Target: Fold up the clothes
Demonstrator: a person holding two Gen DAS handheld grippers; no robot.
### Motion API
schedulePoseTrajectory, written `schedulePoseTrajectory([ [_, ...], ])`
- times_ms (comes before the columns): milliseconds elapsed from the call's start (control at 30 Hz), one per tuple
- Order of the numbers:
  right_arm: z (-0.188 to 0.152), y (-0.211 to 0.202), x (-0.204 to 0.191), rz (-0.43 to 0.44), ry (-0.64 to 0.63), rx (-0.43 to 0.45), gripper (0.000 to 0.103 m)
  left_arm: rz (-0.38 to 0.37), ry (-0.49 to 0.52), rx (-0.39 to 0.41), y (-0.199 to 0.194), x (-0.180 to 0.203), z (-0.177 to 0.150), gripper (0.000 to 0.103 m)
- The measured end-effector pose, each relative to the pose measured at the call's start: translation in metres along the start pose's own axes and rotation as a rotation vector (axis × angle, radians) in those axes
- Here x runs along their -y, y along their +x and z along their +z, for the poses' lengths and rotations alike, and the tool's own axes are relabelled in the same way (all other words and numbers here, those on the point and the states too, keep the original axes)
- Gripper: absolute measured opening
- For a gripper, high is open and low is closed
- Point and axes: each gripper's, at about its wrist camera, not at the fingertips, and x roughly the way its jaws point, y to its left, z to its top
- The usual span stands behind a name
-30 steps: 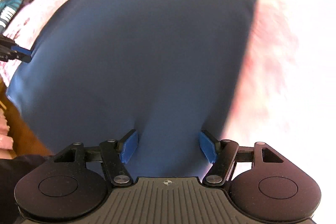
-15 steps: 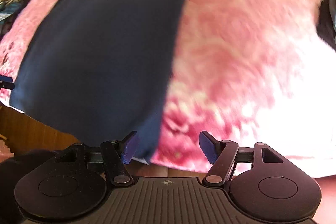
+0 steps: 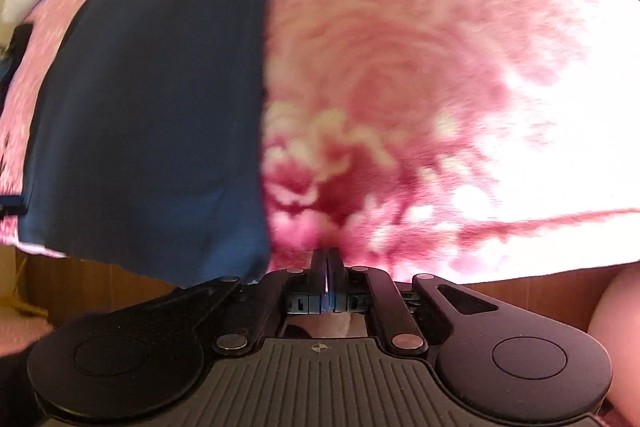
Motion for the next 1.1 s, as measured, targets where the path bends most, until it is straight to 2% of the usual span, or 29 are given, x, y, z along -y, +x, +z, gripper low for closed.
schedulePoseTrajectory([
  [67, 0.001, -0.005, -0.01, 0.044, -0.026, 0.045, 0.006, -0.005, -0.001, 0.015, -0.002, 0.005, 0.004, 0.025],
  [100, 0.001, -0.004, -0.017, 0.055, -0.046, 0.061, 0.011, -0.008, 0.0, 0.018, -0.001, 0.008, 0.007, 0.025],
  [133, 0.002, -0.002, -0.022, 0.055, -0.065, 0.063, 0.027, -0.01, 0.002, 0.02, 0.0, 0.011, 0.009, 0.025],
  [200, 0.003, 0.012, -0.027, 0.049, -0.086, 0.038, 0.046, -0.015, 0.017, 0.02, 0.004, 0.018, 0.012, 0.025],
  [267, 0.0, 0.022, -0.031, 0.034, -0.107, 0.009, 0.045, -0.013, 0.04, 0.012, 0.007, 0.026, 0.015, 0.025],
  [300, -0.002, 0.021, -0.032, 0.014, -0.13, 0.014, 0.036, -0.006, 0.047, 0.01, 0.007, 0.029, 0.015, 0.025],
  [333, -0.003, 0.019, -0.03, -0.008, -0.134, 0.013, 0.033, -0.001, 0.052, 0.009, 0.007, 0.031, 0.015, 0.025],
  [467, 0.0, 0.001, -0.018, -0.076, -0.055, 0.012, 0.033, 0.01, 0.025, -0.001, -0.002, 0.032, 0.009, 0.025],
  [567, 0.008, -0.021, -0.017, -0.04, -0.006, 0.049, 0.034, 0.032, -0.008, 0.003, -0.019, 0.033, 0.009, 0.025],
  [600, 0.014, -0.029, -0.02, -0.035, -0.004, 0.059, 0.036, 0.042, -0.022, 0.006, -0.025, 0.033, 0.01, 0.025],
  [667, 0.025, -0.036, -0.028, -0.022, -0.018, 0.063, 0.051, 0.055, -0.052, 0.017, -0.04, 0.033, 0.013, 0.027],
  [700, 0.03, -0.038, -0.037, -0.015, -0.03, 0.062, 0.061, 0.059, -0.068, 0.023, -0.047, 0.034, 0.014, 0.029],
  [733, 0.035, -0.04, -0.046, -0.008, -0.042, 0.061, 0.063, 0.065, -0.087, 0.029, -0.055, 0.034, 0.017, 0.034],
  [767, 0.042, -0.041, -0.054, 0.001, -0.055, 0.056, 0.063, 0.07, -0.105, 0.034, -0.062, 0.035, 0.02, 0.041],
  [900, 0.062, -0.048, -0.086, 0.034, -0.112, 0.039, 0.063, 0.083, -0.146, 0.049, -0.086, 0.037, 0.034, 0.055],
  [967, 0.073, -0.045, -0.097, 0.045, -0.142, 0.04, 0.063, 0.088, -0.154, 0.056, -0.096, 0.038, 0.041, 0.067],
  [1100, 0.092, -0.032, -0.112, 0.059, -0.192, 0.044, 0.063, 0.109, -0.144, 0.062, -0.108, 0.026, 0.045, 0.072],
])
